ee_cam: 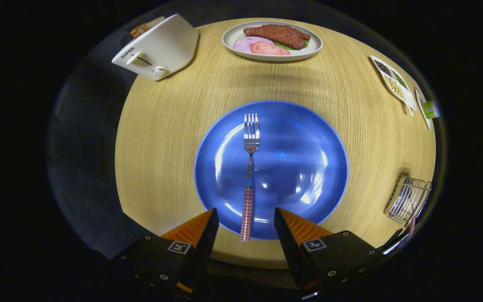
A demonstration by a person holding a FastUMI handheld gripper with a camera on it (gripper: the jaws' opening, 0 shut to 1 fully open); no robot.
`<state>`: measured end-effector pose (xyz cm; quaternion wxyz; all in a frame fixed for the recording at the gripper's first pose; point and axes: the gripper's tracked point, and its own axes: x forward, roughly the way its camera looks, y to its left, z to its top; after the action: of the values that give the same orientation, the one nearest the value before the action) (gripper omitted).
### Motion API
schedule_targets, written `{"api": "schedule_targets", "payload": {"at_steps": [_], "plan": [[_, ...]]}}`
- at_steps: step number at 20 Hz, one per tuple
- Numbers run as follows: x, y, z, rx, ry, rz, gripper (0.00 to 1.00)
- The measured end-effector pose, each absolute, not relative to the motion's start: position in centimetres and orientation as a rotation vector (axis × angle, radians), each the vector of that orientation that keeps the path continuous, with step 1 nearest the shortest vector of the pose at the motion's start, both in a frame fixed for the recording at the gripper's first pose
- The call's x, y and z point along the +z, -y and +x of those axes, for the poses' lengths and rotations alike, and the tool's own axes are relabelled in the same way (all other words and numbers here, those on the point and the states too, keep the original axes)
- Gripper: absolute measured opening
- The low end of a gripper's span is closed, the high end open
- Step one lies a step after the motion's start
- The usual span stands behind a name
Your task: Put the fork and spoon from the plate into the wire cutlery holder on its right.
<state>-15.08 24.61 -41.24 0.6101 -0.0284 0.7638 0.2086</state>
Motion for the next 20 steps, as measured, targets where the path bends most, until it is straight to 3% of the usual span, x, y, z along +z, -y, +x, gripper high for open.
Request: {"api": "schedule_targets", "payload": {"at_steps": [3, 7, 10, 14, 20], "plan": [[-42.9, -24.6, -15.9, 0.464, -1.761, -0.122, 0.7], [-44.0, -24.9, -16.4, 0.428, -1.753, -0.086, 0.46], [-44.3, -24.4, -16.0, 0.405, -1.737, -0.089, 0.16], [-43.8, -23.8, -16.1, 0.453, -1.713, -0.088, 0.08], [-39.5, -19.4, -14.4, 0.47, -1.673, -0.036, 0.08]]}}
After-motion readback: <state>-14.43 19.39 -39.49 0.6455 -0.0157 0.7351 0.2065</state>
